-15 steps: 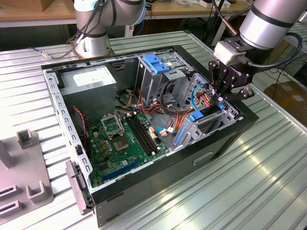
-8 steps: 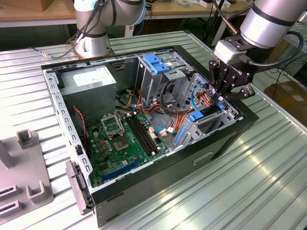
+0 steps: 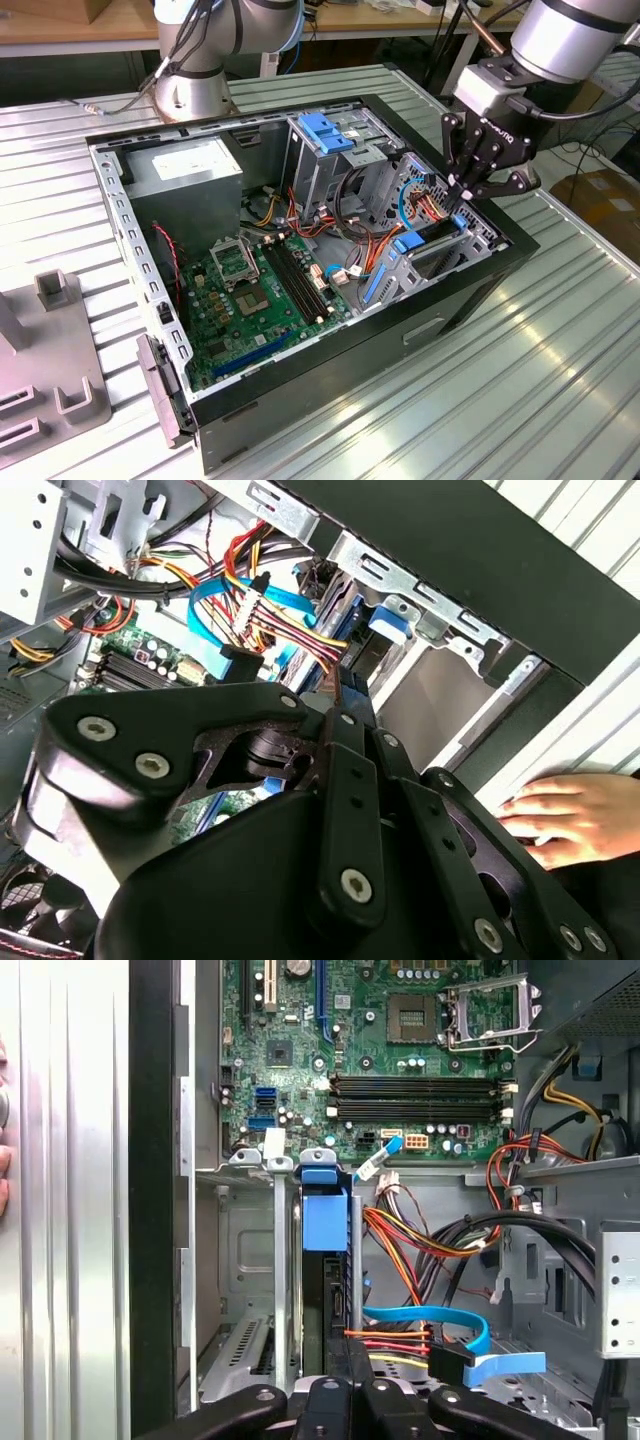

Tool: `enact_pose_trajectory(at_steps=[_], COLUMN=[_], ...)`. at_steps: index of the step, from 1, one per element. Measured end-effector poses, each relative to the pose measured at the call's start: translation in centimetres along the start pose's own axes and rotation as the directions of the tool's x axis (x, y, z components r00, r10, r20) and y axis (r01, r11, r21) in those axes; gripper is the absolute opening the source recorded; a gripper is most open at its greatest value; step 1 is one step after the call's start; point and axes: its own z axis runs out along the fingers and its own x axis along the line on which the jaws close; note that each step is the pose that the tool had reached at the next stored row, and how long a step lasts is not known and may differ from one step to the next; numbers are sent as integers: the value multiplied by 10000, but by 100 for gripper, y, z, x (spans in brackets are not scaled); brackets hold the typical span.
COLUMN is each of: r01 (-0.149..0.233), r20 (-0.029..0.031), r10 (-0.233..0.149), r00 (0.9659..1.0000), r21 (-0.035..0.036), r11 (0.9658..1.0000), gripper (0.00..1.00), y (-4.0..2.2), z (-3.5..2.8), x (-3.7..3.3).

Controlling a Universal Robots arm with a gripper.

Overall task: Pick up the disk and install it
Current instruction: 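Insert the second disk wire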

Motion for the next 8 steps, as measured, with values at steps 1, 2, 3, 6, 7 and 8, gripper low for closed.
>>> enact_pose_trajectory(at_steps=[1, 2, 3, 6, 7, 8], r01=[1, 1, 0, 0, 0, 0], r20=[0, 0, 1, 0, 0, 1], r10=[-1, -1, 0, 0, 0, 0], r00=[10000, 10000, 10000, 10000, 10000, 10000], r21=[0, 0, 0, 0, 0, 0], r11=[10000, 10000, 10000, 10000, 10000, 10000], gripper=[10, 10, 10, 10, 10, 10], y=[0, 0, 1, 1, 1, 1], z=[-6, -11, -13, -18, -18, -18], x=[0, 0, -1, -1, -1, -1])
